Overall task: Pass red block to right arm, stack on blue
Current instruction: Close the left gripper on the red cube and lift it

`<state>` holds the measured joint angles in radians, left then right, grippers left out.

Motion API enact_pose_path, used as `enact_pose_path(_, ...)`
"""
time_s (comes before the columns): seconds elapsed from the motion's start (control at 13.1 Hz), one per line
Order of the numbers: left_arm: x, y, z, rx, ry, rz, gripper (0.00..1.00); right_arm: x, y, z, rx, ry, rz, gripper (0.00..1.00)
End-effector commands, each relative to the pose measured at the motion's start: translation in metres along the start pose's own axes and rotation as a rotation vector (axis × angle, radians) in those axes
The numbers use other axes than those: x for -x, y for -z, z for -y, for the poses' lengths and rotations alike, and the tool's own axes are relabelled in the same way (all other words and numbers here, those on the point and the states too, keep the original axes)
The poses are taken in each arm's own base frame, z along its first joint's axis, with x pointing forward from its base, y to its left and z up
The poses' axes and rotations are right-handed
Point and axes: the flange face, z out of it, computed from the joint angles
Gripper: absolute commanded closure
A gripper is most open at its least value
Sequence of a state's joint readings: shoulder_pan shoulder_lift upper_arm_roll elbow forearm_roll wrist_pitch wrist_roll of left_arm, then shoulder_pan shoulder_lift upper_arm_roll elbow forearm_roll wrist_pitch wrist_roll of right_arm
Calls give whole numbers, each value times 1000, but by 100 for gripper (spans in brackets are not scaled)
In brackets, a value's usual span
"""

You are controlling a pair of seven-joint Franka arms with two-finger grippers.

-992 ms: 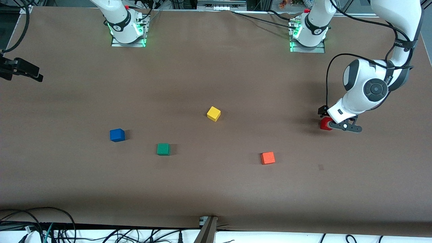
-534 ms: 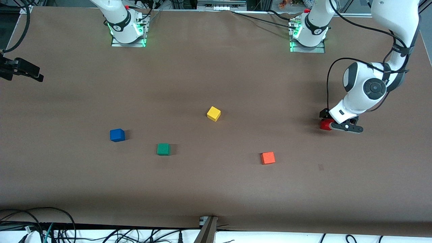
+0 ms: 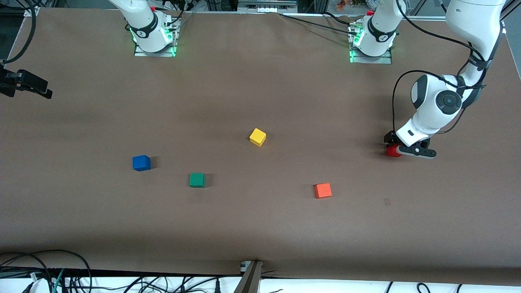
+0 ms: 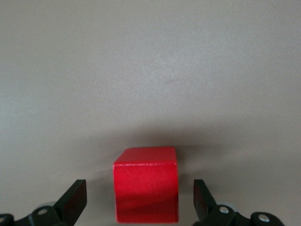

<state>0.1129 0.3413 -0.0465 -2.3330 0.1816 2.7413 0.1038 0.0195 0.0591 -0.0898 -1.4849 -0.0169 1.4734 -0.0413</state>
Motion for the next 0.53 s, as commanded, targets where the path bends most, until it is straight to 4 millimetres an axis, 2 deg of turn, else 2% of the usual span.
enact_pose_path(0.0,5,-16,-1,1,-20,-26,0,1,1,6,2,17,-3,0)
enact_pose_path(0.15,9,-18,-4,4,-22,-36,0,0,-1,8,5,21,3,0)
enact_pose_path(0.31,9,-18,-4,4,-23,-35,52,-2,-4,8,7,21,9,0)
enact_pose_path(0.38,10,-18,-4,3,-24,-35,69,-2,-6,8,7,19,12,0)
enact_pose_path(0.46,10,-19,-4,3,-26,-33,81,-6,-13,8,6,20,30,0)
